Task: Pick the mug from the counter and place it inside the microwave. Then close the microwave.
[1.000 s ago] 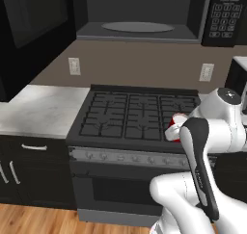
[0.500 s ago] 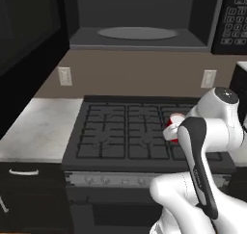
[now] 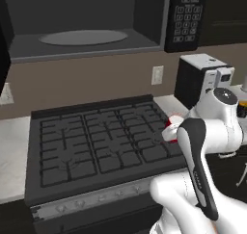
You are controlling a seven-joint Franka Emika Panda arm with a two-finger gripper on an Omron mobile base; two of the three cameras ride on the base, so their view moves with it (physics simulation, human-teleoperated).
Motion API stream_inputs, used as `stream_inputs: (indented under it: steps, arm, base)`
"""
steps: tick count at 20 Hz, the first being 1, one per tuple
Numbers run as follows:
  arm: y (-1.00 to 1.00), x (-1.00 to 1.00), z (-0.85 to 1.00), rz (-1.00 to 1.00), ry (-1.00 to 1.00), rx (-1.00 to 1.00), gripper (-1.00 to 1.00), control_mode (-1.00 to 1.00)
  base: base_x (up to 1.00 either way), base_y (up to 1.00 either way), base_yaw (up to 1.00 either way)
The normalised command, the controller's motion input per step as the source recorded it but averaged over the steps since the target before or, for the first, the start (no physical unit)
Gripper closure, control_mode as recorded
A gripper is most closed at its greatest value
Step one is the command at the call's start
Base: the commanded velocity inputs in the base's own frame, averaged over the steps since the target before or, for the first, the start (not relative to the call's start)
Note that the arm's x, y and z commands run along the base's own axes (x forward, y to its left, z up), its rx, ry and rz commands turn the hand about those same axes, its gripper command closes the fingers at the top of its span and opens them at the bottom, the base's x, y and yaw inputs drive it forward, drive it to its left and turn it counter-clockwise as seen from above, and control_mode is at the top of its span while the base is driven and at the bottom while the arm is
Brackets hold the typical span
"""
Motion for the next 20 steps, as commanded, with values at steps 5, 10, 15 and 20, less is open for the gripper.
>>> stream_inputs:
  steps: [5,10,15,20]
  arm:
    - [0.00,0.00,0.00,0.00,0.00,0.00,1.00,1.00]
    - [0.00,0.00,0.00,0.00,0.00,0.00,1.00,1.00]
    - [0.00,0.00,0.00,0.00,0.00,0.00,1.00,1.00]
    - [0.00,0.00,0.00,0.00,0.00,0.00,1.00,1.00]
  base:
    - [-0.31,0.25,-0.42]
    - [-0.46,0.44,-0.05]
    - [-0.52,0.11,0.02]
    - [-0.06,0.00,0.11]
